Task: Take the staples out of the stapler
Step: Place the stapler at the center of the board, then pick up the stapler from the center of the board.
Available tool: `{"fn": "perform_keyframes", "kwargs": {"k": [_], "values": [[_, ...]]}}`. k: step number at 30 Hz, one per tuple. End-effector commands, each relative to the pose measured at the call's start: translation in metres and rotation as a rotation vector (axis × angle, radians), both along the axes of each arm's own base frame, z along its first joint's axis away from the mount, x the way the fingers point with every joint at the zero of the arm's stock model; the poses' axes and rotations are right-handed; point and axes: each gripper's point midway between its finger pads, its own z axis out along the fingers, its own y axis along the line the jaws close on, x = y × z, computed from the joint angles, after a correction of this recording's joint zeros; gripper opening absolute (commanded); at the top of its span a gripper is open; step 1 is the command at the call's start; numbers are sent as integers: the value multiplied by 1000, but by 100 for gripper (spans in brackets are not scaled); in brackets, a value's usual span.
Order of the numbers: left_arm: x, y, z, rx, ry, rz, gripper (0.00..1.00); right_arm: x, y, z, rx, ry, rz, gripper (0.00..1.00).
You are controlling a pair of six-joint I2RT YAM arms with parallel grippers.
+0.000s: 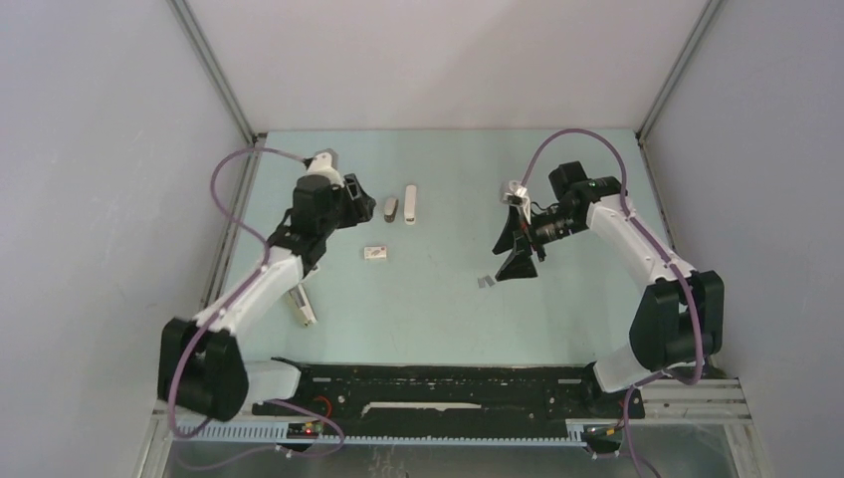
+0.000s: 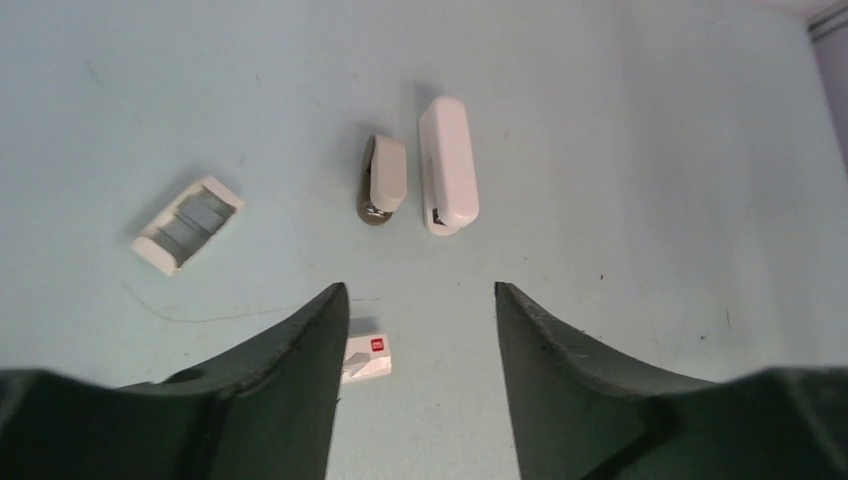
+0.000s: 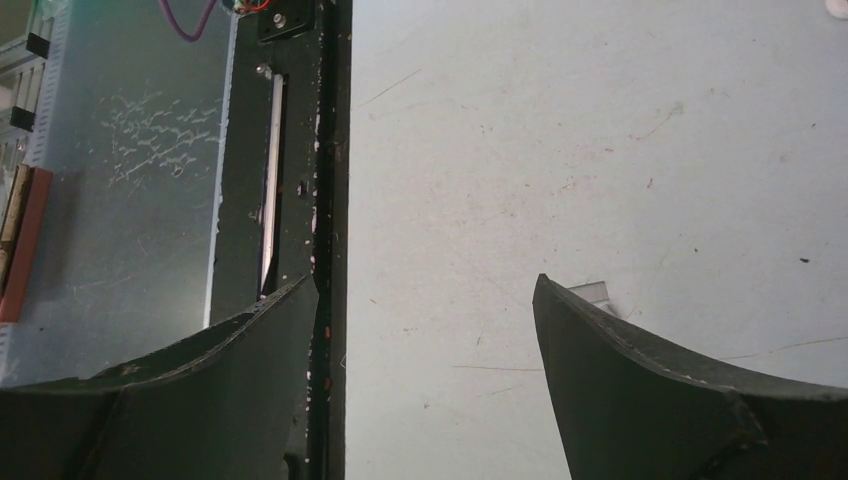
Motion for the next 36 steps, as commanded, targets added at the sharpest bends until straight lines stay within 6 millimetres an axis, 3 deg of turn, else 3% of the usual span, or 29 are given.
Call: {"fn": "perform_keyframes", "kwargs": {"k": [1, 5, 7, 10, 18, 24, 36], "values": [[-25, 24, 24, -24, -160, 97, 64, -11, 5, 16, 23, -70, 35, 89], [-54, 42, 29, -89, -225, 179, 74, -19, 12, 15, -2, -111, 64, 89], [-67, 50, 30, -127, -249, 224, 84, -22, 16, 14, -13, -136, 80, 89], [-82, 66, 15, -171, -238, 317, 99, -25, 20, 14, -19, -153, 97, 89], [-106, 86, -4, -285, -206, 460, 100, -32, 28, 9, -41, -162, 136, 89], [-111, 101, -15, -307, -167, 560, 100, -33, 31, 5, -52, -152, 146, 89], [-151, 143, -64, -161, 89, 852, 98, -37, 31, 9, -37, -158, 157, 89]]}}
